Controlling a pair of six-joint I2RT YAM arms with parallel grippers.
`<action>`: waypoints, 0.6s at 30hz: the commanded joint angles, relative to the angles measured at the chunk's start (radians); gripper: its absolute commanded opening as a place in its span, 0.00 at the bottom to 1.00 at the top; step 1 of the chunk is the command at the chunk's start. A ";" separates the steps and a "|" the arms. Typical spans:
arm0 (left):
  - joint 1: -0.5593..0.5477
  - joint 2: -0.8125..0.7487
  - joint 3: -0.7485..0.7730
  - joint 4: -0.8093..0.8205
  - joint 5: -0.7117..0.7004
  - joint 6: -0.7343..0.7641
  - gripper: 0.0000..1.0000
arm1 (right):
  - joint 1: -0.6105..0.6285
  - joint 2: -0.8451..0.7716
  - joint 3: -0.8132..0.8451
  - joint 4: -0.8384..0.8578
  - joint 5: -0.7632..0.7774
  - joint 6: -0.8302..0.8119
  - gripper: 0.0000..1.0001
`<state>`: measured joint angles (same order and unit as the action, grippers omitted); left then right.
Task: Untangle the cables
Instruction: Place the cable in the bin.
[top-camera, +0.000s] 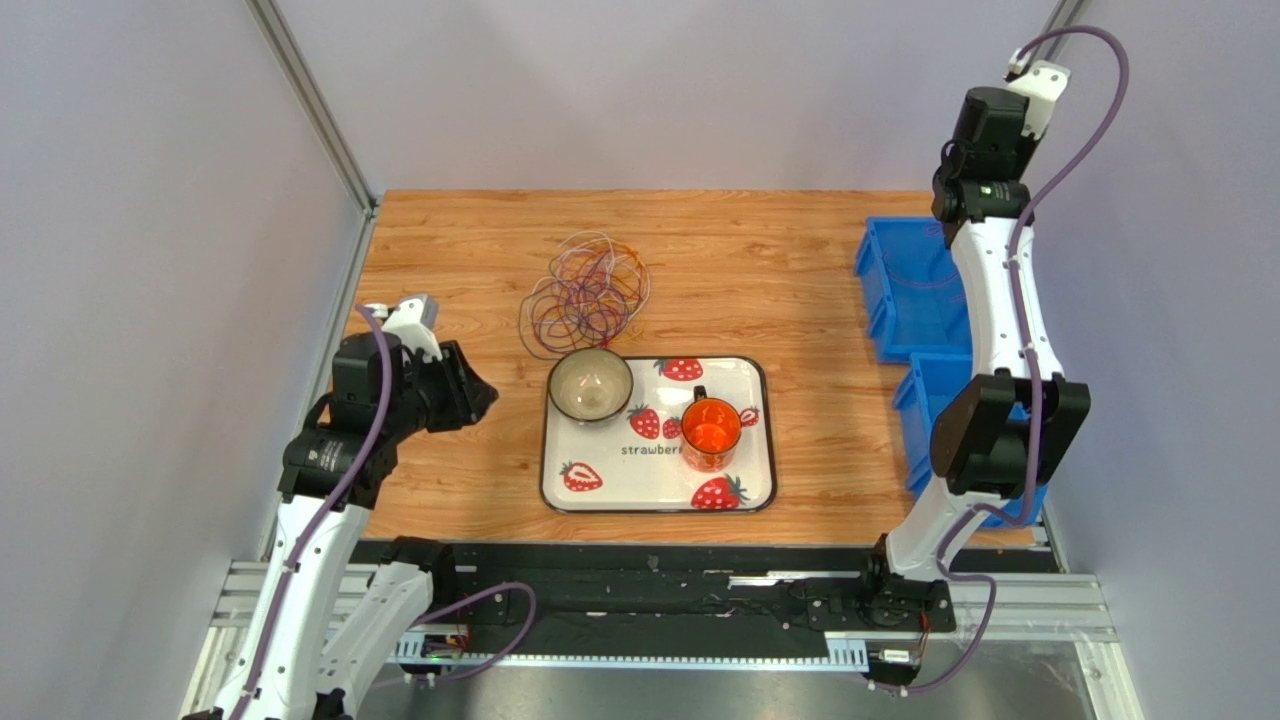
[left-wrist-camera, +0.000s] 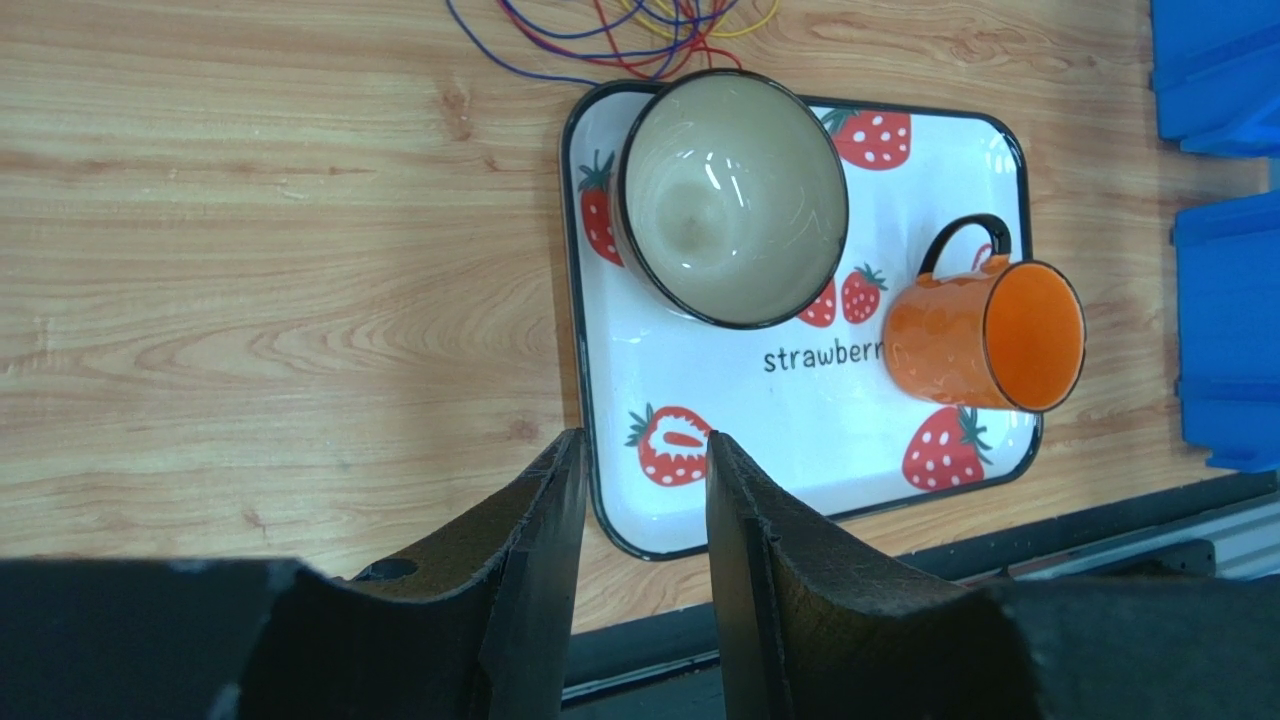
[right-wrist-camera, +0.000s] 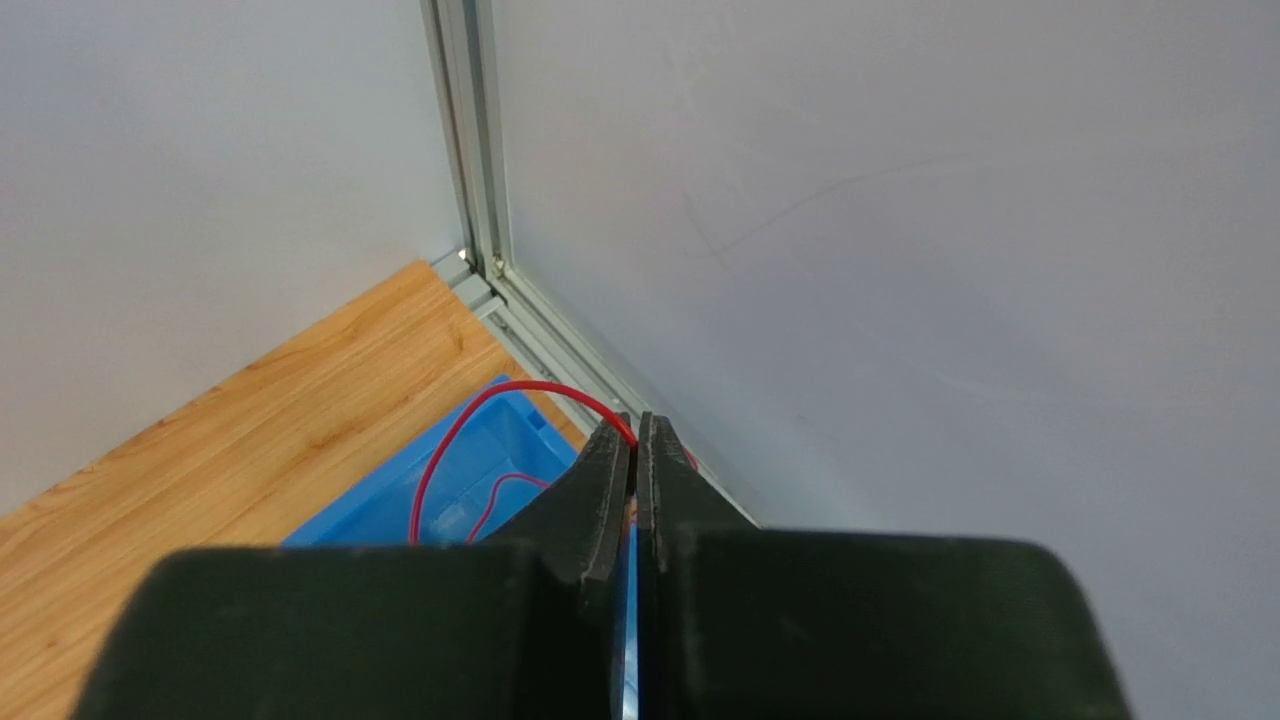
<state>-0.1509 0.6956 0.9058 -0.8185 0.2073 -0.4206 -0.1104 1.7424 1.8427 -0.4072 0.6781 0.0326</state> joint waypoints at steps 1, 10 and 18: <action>-0.003 -0.010 0.001 0.019 -0.009 -0.003 0.43 | -0.005 0.061 0.038 -0.042 -0.043 0.067 0.00; -0.003 -0.016 0.001 0.019 -0.013 -0.004 0.43 | -0.005 0.170 0.124 -0.100 -0.074 0.110 0.00; -0.003 -0.031 0.001 0.019 -0.019 -0.006 0.43 | -0.049 0.215 0.119 -0.168 -0.201 0.242 0.00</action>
<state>-0.1509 0.6807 0.9058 -0.8185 0.1993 -0.4213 -0.1265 1.9377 1.9255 -0.5411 0.5533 0.1791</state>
